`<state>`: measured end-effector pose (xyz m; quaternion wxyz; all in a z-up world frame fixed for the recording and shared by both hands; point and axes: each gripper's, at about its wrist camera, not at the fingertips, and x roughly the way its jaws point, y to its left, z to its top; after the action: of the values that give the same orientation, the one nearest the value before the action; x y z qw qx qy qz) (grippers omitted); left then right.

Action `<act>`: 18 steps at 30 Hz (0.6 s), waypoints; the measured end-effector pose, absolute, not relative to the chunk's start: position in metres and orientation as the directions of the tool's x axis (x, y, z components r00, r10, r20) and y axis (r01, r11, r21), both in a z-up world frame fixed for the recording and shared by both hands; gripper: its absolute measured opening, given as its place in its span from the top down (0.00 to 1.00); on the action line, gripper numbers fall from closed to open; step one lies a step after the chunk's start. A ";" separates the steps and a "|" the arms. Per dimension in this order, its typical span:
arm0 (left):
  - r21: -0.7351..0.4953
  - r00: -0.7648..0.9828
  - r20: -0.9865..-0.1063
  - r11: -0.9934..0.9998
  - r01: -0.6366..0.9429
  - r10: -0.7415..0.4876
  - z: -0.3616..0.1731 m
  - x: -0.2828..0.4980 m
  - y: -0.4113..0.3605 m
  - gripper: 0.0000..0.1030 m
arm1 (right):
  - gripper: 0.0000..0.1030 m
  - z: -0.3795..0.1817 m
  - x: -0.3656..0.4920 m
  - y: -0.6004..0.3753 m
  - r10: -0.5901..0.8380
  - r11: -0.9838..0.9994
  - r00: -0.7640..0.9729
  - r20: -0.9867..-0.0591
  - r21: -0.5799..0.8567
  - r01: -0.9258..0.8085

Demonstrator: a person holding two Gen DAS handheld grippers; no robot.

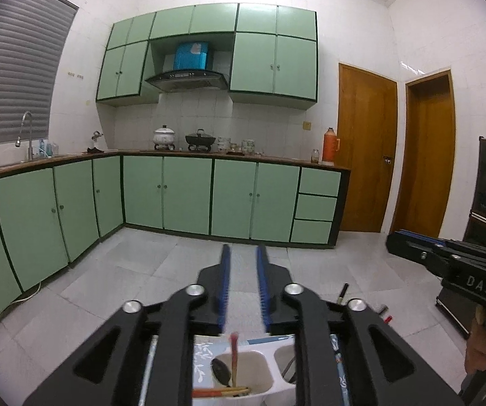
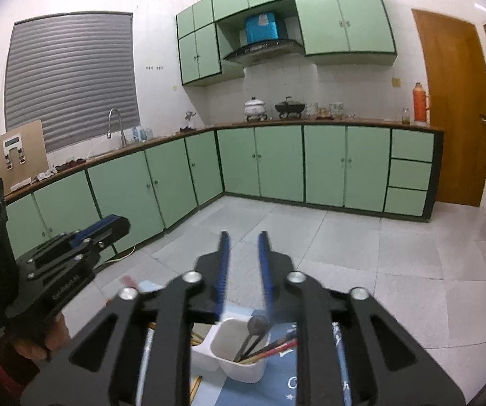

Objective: Organize utensils
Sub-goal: 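Open both grippers over the holder and pull them back, then lower both open grippers toward the last two chopsticks on the mat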

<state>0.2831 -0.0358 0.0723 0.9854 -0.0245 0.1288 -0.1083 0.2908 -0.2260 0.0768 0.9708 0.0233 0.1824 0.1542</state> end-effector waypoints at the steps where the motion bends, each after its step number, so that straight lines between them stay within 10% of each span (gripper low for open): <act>1: -0.076 0.946 -0.241 0.976 0.203 -0.215 0.076 0.277 -0.034 0.69 | 0.71 0.078 0.287 -0.228 0.306 0.952 0.889 -0.340 0.104 -0.288; 8: -0.082 0.952 -0.223 0.978 0.194 -0.207 0.079 0.226 -0.021 0.45 | 0.33 0.071 0.232 -0.244 0.274 0.961 0.916 -0.293 0.123 -0.248; 18: -0.062 0.925 -0.337 0.985 0.163 -0.174 0.012 0.154 -0.013 0.40 | 0.22 0.004 0.165 -0.243 0.198 0.977 0.915 -0.351 0.145 -0.156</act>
<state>0.1545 -0.0128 0.0116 0.9810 -0.0166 0.1734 -0.0859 0.1651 -0.2430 0.0042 0.9769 0.0571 0.1848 0.0907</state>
